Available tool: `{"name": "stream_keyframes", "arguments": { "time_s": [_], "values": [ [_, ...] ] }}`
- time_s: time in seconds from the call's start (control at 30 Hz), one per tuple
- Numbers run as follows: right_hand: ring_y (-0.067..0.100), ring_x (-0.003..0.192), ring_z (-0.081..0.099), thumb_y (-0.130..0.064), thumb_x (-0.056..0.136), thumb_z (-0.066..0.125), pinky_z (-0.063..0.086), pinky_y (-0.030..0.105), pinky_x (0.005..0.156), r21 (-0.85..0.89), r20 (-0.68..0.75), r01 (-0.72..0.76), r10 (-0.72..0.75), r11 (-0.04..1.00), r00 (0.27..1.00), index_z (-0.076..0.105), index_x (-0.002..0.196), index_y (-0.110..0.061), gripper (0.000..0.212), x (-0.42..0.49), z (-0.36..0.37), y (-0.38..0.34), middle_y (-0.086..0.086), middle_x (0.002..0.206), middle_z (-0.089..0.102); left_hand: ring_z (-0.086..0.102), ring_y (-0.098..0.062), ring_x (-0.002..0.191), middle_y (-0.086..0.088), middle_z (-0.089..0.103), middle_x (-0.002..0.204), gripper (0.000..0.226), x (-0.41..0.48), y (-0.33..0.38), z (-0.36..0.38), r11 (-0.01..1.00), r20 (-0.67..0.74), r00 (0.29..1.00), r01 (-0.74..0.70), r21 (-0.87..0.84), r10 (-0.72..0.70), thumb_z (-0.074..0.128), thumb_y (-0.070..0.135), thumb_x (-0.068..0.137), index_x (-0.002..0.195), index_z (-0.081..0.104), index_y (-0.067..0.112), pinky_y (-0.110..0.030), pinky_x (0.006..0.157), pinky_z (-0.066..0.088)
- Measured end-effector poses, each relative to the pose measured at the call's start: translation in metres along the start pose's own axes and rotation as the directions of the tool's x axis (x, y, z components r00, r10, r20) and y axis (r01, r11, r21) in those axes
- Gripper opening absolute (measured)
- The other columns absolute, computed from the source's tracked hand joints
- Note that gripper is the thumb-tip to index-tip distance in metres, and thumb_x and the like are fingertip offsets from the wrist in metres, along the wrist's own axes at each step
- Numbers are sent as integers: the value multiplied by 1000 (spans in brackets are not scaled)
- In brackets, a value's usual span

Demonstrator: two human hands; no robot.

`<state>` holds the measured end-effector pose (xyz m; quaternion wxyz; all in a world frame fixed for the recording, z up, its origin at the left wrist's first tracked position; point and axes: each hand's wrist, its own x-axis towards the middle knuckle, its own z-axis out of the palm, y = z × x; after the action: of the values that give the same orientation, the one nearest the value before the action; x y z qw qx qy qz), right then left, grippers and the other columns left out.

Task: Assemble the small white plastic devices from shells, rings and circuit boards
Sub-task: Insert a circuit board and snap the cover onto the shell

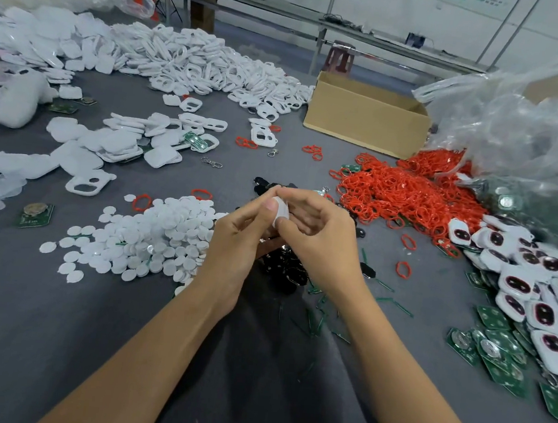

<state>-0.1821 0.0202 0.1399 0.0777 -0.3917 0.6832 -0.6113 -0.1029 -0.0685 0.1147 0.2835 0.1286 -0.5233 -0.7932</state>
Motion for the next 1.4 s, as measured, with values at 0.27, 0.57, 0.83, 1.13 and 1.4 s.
{"name": "stream_keyframes", "arguments": {
  "time_s": [0.27,0.57,0.83,1.13,1.4],
  "values": [
    [19,99,69,3,76,68,56,45,88,112,76,-147,139,983,987,62,106,-17,37,9,-14,1,11,108,70,70,-15,99,-3,75,104,37,4,3,0,1000,24,999,26,6,-26,69,29,80,115,71,20,-24,80,55],
    [11,125,52,10,82,59,43,27,104,-135,219,-107,135,985,966,49,128,-9,51,9,-23,-11,5,132,56,67,-18,90,-10,69,99,31,7,0,2,992,-21,998,59,-114,-61,67,15,88,119,67,12,-22,76,55],
    [4,69,62,-2,78,69,49,16,71,-754,376,127,265,644,888,75,83,-18,18,-21,-65,-16,-3,78,73,69,-18,81,-4,63,81,14,8,3,0,957,-17,991,124,-261,-133,56,16,96,95,66,7,-31,82,59],
    [15,82,59,-9,77,62,51,37,71,-819,412,238,246,522,877,65,77,-23,14,-27,-60,-6,-9,85,60,68,-20,80,-4,65,77,18,2,2,11,940,84,983,183,-287,-165,59,22,89,90,65,5,-31,79,59],
    [10,63,55,-4,88,64,43,19,63,-563,292,75,113,823,950,59,76,-24,23,-9,-67,-27,-7,68,59,72,-22,89,-13,69,102,31,5,0,7,913,130,976,210,-349,-175,61,22,79,101,65,1,-29,80,59]
  ]
}}
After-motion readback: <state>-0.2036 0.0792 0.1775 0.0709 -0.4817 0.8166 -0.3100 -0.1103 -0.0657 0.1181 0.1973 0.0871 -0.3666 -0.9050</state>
